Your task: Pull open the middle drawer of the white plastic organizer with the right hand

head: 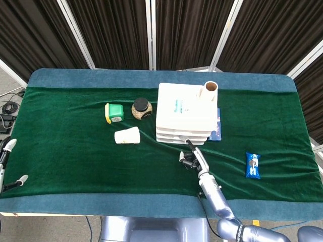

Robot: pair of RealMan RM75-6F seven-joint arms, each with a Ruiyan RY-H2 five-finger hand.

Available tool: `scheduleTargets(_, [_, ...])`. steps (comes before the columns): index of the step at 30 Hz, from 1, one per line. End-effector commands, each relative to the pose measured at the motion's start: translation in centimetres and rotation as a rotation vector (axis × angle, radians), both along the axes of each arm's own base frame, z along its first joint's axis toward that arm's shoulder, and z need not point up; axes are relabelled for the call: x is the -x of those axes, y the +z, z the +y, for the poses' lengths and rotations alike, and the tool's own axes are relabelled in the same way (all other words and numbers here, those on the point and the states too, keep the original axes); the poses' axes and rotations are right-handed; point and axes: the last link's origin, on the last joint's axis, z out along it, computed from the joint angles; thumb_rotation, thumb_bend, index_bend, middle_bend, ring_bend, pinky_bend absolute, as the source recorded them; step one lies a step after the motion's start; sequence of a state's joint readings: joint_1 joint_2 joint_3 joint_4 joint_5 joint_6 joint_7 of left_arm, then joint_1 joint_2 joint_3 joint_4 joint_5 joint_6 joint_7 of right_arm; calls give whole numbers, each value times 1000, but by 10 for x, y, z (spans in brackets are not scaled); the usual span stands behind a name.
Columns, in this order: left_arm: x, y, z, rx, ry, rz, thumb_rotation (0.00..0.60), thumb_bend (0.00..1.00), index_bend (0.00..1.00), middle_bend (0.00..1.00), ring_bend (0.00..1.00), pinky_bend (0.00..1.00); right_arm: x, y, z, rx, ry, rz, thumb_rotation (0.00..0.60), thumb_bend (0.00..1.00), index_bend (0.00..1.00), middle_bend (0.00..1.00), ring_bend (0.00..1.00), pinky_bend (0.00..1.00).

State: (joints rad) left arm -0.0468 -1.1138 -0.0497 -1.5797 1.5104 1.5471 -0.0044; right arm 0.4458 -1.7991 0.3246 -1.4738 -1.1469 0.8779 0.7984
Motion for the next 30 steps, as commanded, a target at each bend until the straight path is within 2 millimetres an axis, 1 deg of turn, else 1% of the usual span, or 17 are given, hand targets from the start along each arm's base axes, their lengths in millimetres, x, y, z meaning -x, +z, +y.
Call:
scheduleTargets(1, [0, 0, 0, 0, -2, 0, 600, 75, 0, 0, 0, 0, -1, -2, 3, -11, 4, -6, 600, 629, 110, 959, 1000, 863])
scheduleTargets(9, [0, -1, 0, 4, -4, 0, 600, 75, 0, 0, 0, 0, -1, -10, -4, -52, -12, -42, 600, 641, 110, 959, 1000, 863])
scheduleTargets(17, [0, -1, 0, 9, -2, 1, 600, 76, 0, 0, 0, 0, -4, -12, -8, -79, -7, -64, 600, 648, 114, 959, 1000, 863])
scheduleTargets(23, [0, -1, 0, 8, -3, 1, 600, 75, 0, 0, 0, 0, -9, -15, -4, -105, 13, -80, 600, 649, 164, 960, 999, 863])
scheduleTargets(30, [0, -1, 0, 10, -2, 1, 600, 74, 0, 0, 0, 0, -10, -15, 0, -120, 19, -91, 600, 650, 207, 959, 999, 863])
